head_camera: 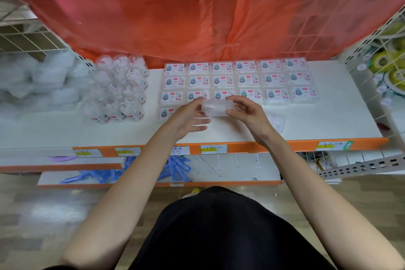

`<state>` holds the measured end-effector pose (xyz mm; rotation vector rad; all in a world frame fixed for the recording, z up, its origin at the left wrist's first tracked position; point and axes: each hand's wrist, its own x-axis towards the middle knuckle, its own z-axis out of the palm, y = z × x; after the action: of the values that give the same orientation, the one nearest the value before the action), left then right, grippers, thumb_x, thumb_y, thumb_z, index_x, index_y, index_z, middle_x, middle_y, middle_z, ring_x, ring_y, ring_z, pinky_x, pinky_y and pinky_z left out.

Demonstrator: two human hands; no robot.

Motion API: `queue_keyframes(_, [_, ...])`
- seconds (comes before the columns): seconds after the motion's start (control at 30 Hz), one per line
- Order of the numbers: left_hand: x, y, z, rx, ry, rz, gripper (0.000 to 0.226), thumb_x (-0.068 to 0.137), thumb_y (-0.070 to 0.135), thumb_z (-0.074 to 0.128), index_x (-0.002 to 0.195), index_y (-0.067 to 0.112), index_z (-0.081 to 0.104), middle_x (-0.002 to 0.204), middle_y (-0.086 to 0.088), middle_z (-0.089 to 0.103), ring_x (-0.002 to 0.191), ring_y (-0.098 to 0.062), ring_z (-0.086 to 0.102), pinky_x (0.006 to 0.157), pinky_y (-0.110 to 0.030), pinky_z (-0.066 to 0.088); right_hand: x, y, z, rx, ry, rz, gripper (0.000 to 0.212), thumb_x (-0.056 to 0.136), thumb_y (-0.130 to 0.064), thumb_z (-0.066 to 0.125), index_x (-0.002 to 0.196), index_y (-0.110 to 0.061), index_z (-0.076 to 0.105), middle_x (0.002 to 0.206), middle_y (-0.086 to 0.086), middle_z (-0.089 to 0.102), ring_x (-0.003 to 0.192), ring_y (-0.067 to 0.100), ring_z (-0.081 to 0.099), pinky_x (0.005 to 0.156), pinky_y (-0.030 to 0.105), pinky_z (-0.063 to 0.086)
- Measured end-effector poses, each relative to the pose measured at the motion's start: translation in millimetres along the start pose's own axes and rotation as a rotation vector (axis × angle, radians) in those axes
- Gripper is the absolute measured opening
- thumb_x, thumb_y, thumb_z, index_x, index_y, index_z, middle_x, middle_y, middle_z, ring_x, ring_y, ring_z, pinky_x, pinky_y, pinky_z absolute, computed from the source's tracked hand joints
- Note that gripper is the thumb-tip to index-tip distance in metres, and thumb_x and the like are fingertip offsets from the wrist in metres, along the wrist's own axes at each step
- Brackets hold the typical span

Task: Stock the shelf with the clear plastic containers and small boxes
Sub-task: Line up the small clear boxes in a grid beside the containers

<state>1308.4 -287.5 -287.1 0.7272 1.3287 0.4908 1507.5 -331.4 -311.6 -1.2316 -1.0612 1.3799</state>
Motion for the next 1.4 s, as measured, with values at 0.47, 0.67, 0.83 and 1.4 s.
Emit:
queue_keyframes(0.47, [5.8,-13.4,-8.0,-0.127,-0.106,0.250,0.047,0.092,-0.006,0.057,0.136,0.008,0.053,0.121,-0.006,0.063,0.107,-0.017,0.063,0.087,-0.026,0.053,4.4,-1.2,5.7,0.056,0.169,0.203,0.028,0.094,-0.023,0.065,0.121,-0.019,0.060,0.110,0.002,0.072,0.096,0.015,0.068,0.077,0.023,0.054])
queue_keyframes(0.67, [5.5,-13.3,-8.0,-0.037,-0.083,0.291,0.047,0.091,-0.007,0.058,0.134,0.009,0.053,0.121,-0.005,0.062,0.107,-0.016,0.062,0.092,-0.031,0.051,10.7,-0.9,16.4,-0.022,0.189,0.288,0.024,0.092,-0.022,0.068,0.114,-0.013,0.066,0.098,0.007,0.074,0.075,0.015,0.065,0.066,0.022,0.050])
queue_keyframes(0.83, [3.2,-15.2,-6.1,-0.118,-0.002,0.250,0.028,0.094,0.014,0.063,0.121,0.018,0.059,0.119,-0.004,0.066,0.105,-0.017,0.065,0.088,-0.032,0.054,5.2,3.0,21.1,0.133,0.235,0.341,0.030,0.091,-0.010,0.066,0.120,-0.012,0.062,0.098,0.010,0.073,0.077,0.015,0.065,0.075,0.026,0.052])
queue_keyframes(1.4, [12.8,-12.9,0.2,0.314,-0.101,0.302,0.031,0.101,0.009,0.047,0.125,0.016,0.064,0.127,-0.002,0.063,0.114,-0.019,0.059,0.092,-0.034,0.049,-7.1,25.9,3.9,-0.774,-0.035,-0.271,0.069,0.071,-0.032,0.087,0.133,-0.025,0.058,0.147,0.000,0.048,0.137,0.015,0.038,0.116,0.033,0.029])
